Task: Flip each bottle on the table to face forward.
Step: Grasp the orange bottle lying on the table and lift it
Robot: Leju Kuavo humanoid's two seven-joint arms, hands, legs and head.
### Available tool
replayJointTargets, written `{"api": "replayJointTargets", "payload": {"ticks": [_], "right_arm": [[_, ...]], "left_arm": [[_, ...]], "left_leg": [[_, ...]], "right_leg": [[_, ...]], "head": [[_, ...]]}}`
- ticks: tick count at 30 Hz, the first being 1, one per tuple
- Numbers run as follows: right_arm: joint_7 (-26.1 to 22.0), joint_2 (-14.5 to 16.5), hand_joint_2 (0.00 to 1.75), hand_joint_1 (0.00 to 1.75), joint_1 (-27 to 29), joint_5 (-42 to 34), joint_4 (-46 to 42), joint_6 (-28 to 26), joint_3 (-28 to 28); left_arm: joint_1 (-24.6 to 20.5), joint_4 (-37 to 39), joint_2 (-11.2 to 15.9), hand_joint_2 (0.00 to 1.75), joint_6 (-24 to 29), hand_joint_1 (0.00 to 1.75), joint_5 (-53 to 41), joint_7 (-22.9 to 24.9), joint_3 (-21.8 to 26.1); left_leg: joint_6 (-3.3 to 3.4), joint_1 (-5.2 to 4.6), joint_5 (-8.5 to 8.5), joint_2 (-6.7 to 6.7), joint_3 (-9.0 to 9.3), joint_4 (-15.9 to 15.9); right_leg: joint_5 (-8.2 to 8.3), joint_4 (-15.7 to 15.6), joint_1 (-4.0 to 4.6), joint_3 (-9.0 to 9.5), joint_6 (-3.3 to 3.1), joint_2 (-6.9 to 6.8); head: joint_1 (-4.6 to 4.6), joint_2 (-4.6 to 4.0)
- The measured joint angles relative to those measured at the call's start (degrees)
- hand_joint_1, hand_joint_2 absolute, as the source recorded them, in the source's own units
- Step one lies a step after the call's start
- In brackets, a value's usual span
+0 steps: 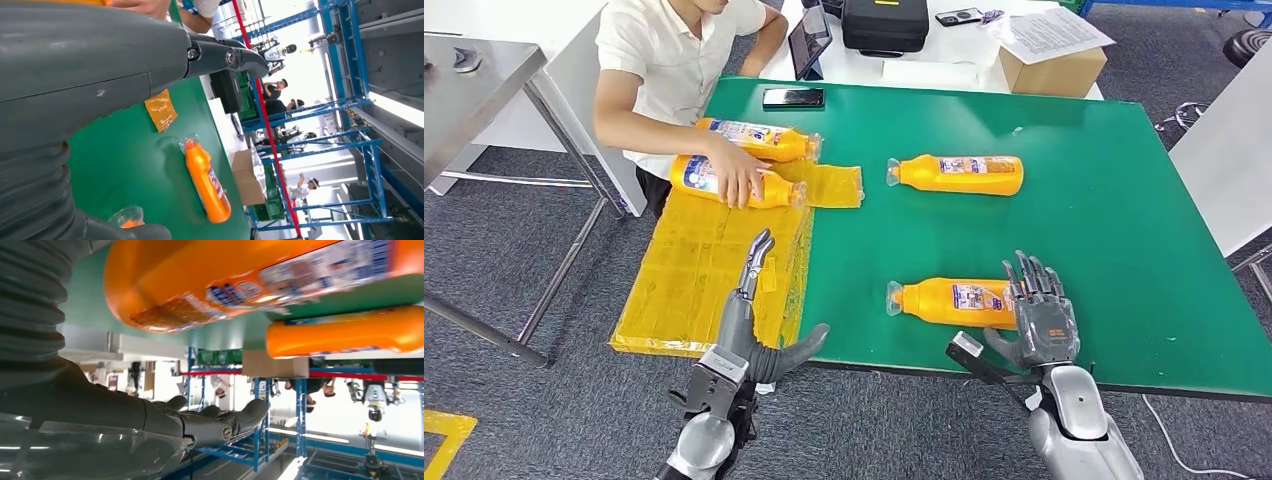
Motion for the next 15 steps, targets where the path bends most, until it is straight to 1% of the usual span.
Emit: {"api": "replayJointTargets", "payload": {"ticks": [7, 12, 15], "right_arm": [[2.1, -2.5, 1.75, 0.00, -2.6, 1.0, 2.3, 3.2, 2.9], [2.3, -3.2, 1.75, 0.00, -3.6, 0.7, 3.5, 4.1, 4.0], [2.8, -3.5, 1.75, 0.00, -4.6, 0.1, 4.6, 6.3, 4.7]], "left_arm": [[0.0, 0.0, 0.1, 1.75, -0.9, 0.00, 0.3, 0.7, -0.6], [0.0, 0.0, 0.1, 1.75, -1.2, 0.00, 0.6, 1.0, -0.6], [0.0, 0.0, 0.1, 1.75, -1.7, 0.00, 1.0, 1.3, -0.6]], "left_leg": [[0.01, 0.00, 0.01, 0.00, 0.00, 0.0], [0.02, -0.02, 0.01, 0.00, 0.00, 0.0], [0.02, -0.01, 0.01, 0.01, 0.00, 0.0]], "right_leg": [[0.00, 0.0, -0.01, 0.01, 0.00, 0.00], [0.00, 0.0, -0.02, 0.01, 0.00, 0.00], [0.00, 0.0, -0.01, 0.01, 0.00, 0.00]], "head": [[0.00, 0.00], [0.00, 0.00], [-0.01, 0.00]]}}
